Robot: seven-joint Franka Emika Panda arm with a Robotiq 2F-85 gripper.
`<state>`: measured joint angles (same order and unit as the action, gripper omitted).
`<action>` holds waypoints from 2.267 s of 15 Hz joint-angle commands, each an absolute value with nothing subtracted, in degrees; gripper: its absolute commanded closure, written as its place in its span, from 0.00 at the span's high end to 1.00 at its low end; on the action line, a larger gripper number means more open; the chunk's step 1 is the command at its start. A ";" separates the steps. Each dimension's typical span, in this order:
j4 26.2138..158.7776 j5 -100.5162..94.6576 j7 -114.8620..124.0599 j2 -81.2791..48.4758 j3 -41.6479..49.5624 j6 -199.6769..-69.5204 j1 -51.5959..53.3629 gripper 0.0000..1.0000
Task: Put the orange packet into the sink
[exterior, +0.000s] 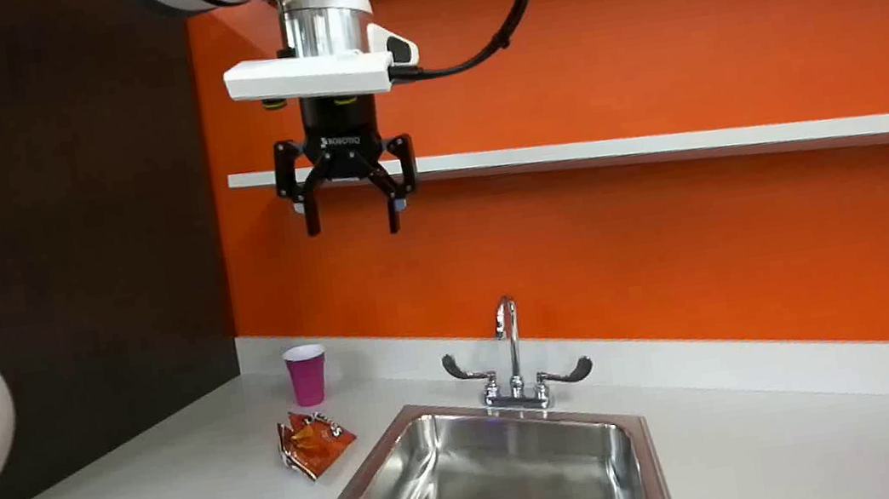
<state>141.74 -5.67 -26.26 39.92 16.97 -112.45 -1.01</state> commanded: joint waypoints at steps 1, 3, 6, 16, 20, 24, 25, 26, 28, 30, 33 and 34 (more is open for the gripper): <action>141.61 -5.16 -26.67 39.72 16.36 -112.32 -1.74 1.00; 141.61 -5.16 -26.67 39.73 16.36 -112.32 -1.74 1.00; 142.31 -5.53 -24.46 38.74 15.14 -113.79 -2.02 1.00; 148.18 -5.11 -6.17 29.18 4.30 -124.63 -1.07 1.00; 148.85 -2.37 -3.22 23.86 1.83 -128.64 1.02 1.00; 147.96 1.94 -3.22 17.55 1.29 -133.81 2.93 1.00; 147.71 3.16 -3.56 15.82 1.36 -135.58 3.30 1.00; 147.43 4.12 -3.67 14.29 1.30 -137.13 3.59 1.00; 146.71 6.05 -4.15 10.85 1.17 -140.36 4.20 1.00; 145.78 6.96 -4.19 7.57 0.73 -143.19 4.60 1.00; 143.81 7.81 -4.35 2.80 0.02 -146.24 4.86 1.00; 143.04 8.03 -4.48 1.19 -0.21 -147.05 4.87 1.00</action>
<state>146.36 6.44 -4.27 6.25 1.06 -144.92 5.05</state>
